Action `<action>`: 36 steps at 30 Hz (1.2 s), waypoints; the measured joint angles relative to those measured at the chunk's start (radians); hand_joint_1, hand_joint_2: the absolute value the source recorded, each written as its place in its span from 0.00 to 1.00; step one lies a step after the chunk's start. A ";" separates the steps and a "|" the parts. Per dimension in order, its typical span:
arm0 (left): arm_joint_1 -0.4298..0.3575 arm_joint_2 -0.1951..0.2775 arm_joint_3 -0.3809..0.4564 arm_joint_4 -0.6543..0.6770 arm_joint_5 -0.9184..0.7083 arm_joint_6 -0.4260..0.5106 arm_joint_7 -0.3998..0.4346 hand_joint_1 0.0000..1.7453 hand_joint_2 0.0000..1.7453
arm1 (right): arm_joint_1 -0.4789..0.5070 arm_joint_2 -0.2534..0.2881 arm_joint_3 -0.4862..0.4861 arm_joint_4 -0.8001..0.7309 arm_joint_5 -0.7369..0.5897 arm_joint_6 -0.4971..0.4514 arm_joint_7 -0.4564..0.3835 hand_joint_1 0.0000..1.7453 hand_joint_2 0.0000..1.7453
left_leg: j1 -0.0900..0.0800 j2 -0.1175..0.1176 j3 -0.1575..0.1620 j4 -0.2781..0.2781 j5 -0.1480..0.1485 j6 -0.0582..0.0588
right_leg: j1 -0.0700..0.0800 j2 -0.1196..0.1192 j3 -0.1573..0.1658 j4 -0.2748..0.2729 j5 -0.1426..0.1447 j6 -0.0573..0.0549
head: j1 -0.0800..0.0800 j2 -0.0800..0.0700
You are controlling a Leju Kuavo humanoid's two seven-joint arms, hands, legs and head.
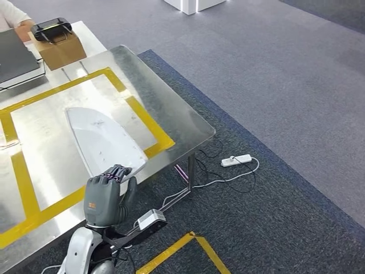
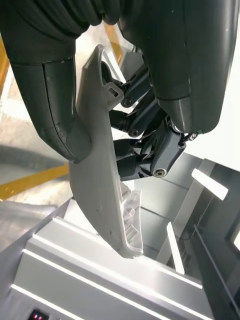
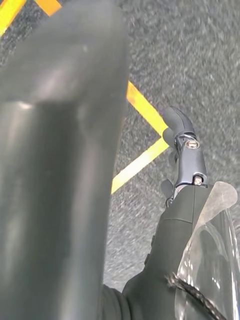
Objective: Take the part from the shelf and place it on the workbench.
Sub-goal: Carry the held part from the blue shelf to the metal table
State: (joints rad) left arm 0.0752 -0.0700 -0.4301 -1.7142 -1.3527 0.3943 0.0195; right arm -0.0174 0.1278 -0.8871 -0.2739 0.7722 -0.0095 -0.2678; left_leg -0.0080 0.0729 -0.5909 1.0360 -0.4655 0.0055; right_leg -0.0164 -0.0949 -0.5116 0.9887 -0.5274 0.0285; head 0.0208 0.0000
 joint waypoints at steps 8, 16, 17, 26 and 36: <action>-0.021 -0.004 -0.015 0.015 0.011 0.001 0.001 1.00 1.00 | -0.005 -0.006 -0.019 0.000 0.006 0.002 -0.001 0.00 0.00 | 0.005 -0.076 0.014 -0.032 0.000 0.041 | -0.005 0.088 -0.103 0.221 -0.120 0.032 | 0.012 0.000; -0.034 -0.006 -0.025 0.045 0.011 0.000 0.001 1.00 1.00 | 0.000 -0.015 -0.034 0.000 0.008 0.003 0.000 0.00 0.00 | 0.007 -0.187 0.017 -0.020 -0.012 0.019 | -0.013 0.176 -0.056 0.022 0.028 0.021 | 0.012 0.000; -0.035 -0.006 -0.026 0.047 0.011 0.000 0.001 1.00 1.00 | 0.001 -0.015 -0.036 -0.001 0.009 0.003 0.000 0.00 0.00 | 0.008 -0.198 0.013 -0.019 -0.011 0.013 | -0.011 0.172 -0.051 0.017 0.025 0.017 | 0.012 0.000; -0.042 -0.003 -0.031 0.061 0.011 0.000 0.001 1.00 1.00 | 0.003 -0.012 -0.046 -0.002 0.011 0.005 -0.002 0.00 0.00 | 0.013 -0.079 -0.123 0.252 -0.116 -0.020 | -0.004 0.048 -0.025 0.009 0.010 -0.019 | -0.004 0.000; -0.047 -0.001 -0.035 0.063 0.009 -0.002 0.008 1.00 1.00 | -0.006 -0.012 -0.051 -0.003 0.022 0.015 -0.005 0.00 0.00 | -0.006 -0.031 0.011 -0.032 0.001 0.039 | 0.004 0.020 -0.008 0.045 -0.050 0.018 | -0.001 0.000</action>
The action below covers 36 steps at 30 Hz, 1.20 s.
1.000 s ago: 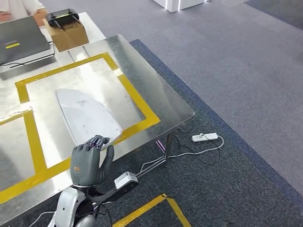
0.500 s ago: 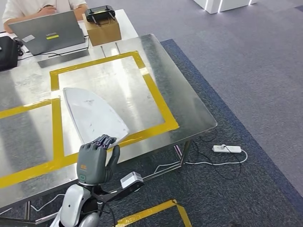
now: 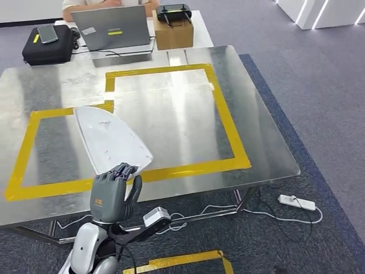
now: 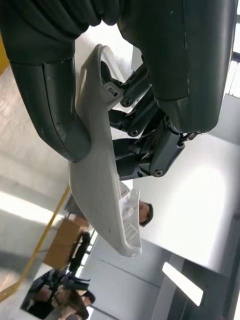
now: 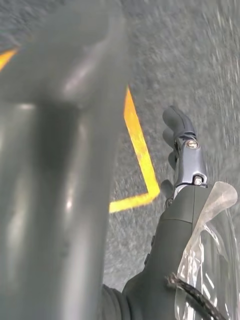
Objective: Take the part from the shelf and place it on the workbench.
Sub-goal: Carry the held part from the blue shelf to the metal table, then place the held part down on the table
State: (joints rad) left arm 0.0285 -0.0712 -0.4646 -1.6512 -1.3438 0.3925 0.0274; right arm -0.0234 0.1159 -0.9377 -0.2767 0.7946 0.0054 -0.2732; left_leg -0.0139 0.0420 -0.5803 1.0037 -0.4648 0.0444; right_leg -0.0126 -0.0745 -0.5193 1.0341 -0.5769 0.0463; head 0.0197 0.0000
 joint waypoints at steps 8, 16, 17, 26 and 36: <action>0.007 -0.001 -0.004 0.003 -0.010 -0.007 0.011 1.00 1.00 | 0.006 0.001 -0.007 0.000 0.015 0.002 -0.002 0.00 0.00 | 0.009 -0.121 0.006 0.007 -0.007 -0.005 | -0.014 0.111 -0.084 0.068 0.044 0.014 | 0.007 0.000; 0.013 0.002 -0.001 0.001 -0.019 -0.011 0.020 1.00 1.00 | 0.007 0.012 -0.022 -0.007 0.035 0.007 -0.005 0.00 0.00 | 0.012 -0.105 -0.044 0.093 -0.051 -0.048 | -0.018 0.098 -0.024 -0.026 0.057 -0.032 | -0.004 0.000; 0.013 0.002 -0.001 0.001 -0.020 -0.012 0.020 1.00 1.00 | 0.008 0.012 -0.024 -0.009 0.036 0.007 -0.006 0.00 0.00 | 0.012 -0.075 -0.076 0.157 -0.081 -0.052 | -0.016 0.084 -0.022 -0.027 0.055 -0.037 | -0.009 0.000; 0.019 0.004 0.000 0.000 -0.025 -0.017 0.025 1.00 1.00 | 0.000 0.015 -0.039 -0.013 0.038 0.017 -0.011 0.00 0.00 | 0.006 -0.028 -0.014 0.030 -0.001 -0.032 | 0.001 0.002 -0.002 -0.025 0.027 -0.029 | -0.009 0.000; 0.019 0.004 -0.005 0.005 -0.040 -0.025 0.014 1.00 1.00 | -0.001 0.018 -0.055 -0.018 0.049 0.027 -0.013 0.00 0.00 | 0.004 -0.026 -0.007 0.017 -0.012 -0.038 | -0.001 0.003 0.008 -0.041 0.031 -0.018 | -0.005 0.000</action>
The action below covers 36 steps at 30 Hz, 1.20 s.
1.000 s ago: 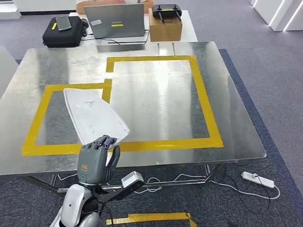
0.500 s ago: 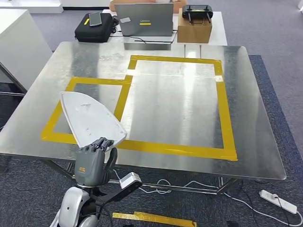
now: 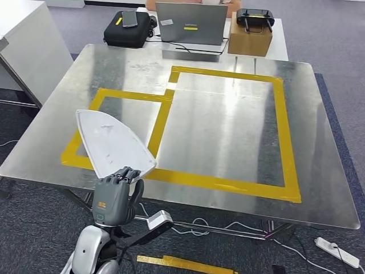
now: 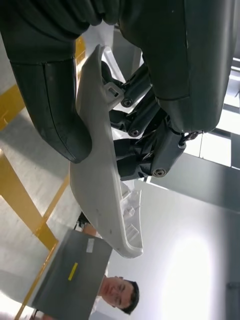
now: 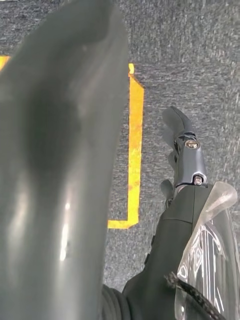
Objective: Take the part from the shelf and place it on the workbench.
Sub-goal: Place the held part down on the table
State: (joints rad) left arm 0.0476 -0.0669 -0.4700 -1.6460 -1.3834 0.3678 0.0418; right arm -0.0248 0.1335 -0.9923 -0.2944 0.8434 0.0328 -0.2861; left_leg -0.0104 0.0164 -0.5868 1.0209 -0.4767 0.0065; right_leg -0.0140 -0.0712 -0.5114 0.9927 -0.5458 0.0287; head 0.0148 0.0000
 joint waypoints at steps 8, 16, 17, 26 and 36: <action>-0.012 0.005 -0.014 0.014 -0.015 -0.009 -0.018 1.00 1.00 | 0.000 0.000 -0.009 -0.001 0.007 0.007 0.000 0.00 0.00 | -0.001 0.000 0.001 0.001 -0.001 0.005 | -0.001 0.000 0.001 -0.001 0.001 0.002 | -0.001 0.000; -0.042 0.008 -0.045 0.040 -0.059 -0.010 -0.023 1.00 1.00 | -0.003 0.000 -0.010 -0.001 0.021 0.009 -0.002 0.00 0.00 | -0.001 0.000 0.002 0.001 -0.001 0.005 | 0.000 0.000 0.001 -0.001 0.001 0.002 | -0.001 0.000; -0.042 0.008 -0.045 0.040 -0.060 -0.010 -0.023 1.00 1.00 | -0.003 0.000 -0.010 -0.001 0.021 0.009 -0.002 0.00 0.00 | -0.001 0.000 0.002 0.001 -0.001 0.005 | 0.000 0.000 0.001 -0.001 0.001 0.002 | -0.001 0.000; -0.060 0.008 -0.056 0.069 -0.073 -0.015 -0.010 1.00 1.00 | -0.004 0.000 -0.011 -0.001 0.027 0.011 -0.006 0.00 0.00 | 0.000 0.000 0.002 0.001 -0.001 0.005 | 0.000 0.000 0.002 -0.001 0.001 0.003 | 0.000 0.000; -0.087 0.014 -0.010 0.186 -0.096 -0.017 0.024 1.00 1.00 | -0.007 0.000 -0.024 0.001 0.041 0.017 -0.008 0.00 0.00 | 0.000 0.000 0.002 0.001 -0.001 0.005 | 0.000 0.000 0.002 -0.001 0.001 0.003 | 0.000 0.000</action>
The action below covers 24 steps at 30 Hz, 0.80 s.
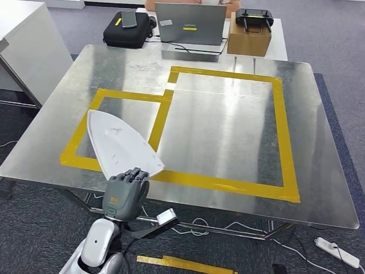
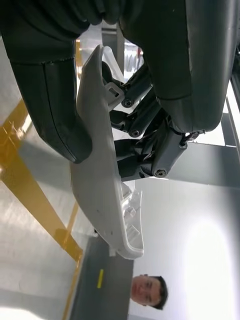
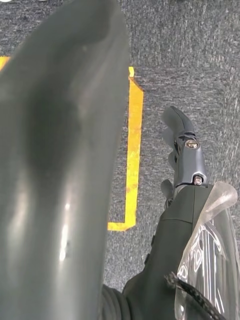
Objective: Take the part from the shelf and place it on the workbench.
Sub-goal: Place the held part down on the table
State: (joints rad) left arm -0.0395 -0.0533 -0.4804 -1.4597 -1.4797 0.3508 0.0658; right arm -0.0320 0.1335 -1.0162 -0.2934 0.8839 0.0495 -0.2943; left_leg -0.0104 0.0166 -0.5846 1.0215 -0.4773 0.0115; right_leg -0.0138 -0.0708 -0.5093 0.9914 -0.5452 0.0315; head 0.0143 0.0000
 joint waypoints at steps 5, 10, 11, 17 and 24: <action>-0.006 0.000 0.033 0.062 -0.005 0.012 -0.003 1.00 1.00 | 0.000 0.000 -0.012 0.002 0.002 0.002 0.004 0.00 0.00 | 0.000 0.000 0.000 0.000 0.000 0.000 | 0.000 0.000 0.000 0.000 0.000 0.000 | 0.000 0.000; -0.014 -0.002 0.065 0.104 -0.014 0.011 0.000 1.00 1.00 | 0.000 0.000 -0.021 0.003 0.002 0.002 0.004 0.00 0.00 | 0.000 0.000 0.000 0.000 0.000 0.000 | 0.000 0.000 0.000 0.000 0.000 0.000 | 0.000 0.000; -0.017 -0.002 0.072 0.114 -0.019 0.012 0.001 1.00 1.00 | 0.000 0.000 -0.023 0.003 0.003 0.002 0.004 0.00 0.00 | 0.000 0.000 0.000 0.000 0.000 0.000 | 0.000 0.000 0.000 0.000 0.000 0.000 | 0.000 0.000; -0.025 -0.007 0.092 0.151 -0.028 0.017 0.002 1.00 1.00 | 0.000 0.000 -0.034 0.004 0.005 0.002 0.004 0.00 0.00 | 0.000 0.000 0.000 0.000 0.000 0.000 | 0.000 0.000 0.000 0.000 0.000 0.000 | 0.000 0.000; -0.040 -0.014 0.110 0.169 -0.043 0.028 0.002 1.00 1.00 | 0.000 0.000 -0.044 0.006 0.007 0.003 0.004 0.00 0.00 | 0.000 0.000 0.000 0.000 0.000 0.000 | 0.000 0.000 0.000 0.000 0.000 0.000 | 0.000 0.000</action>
State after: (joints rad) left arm -0.0799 -0.0675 -0.3709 -1.2904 -1.5232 0.3786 0.0675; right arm -0.0324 0.1335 -1.0603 -0.2878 0.8911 0.0524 -0.2904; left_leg -0.0105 0.0168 -0.5845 1.0216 -0.4773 0.0115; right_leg -0.0138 -0.0706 -0.5093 0.9914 -0.5453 0.0315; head 0.0143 0.0000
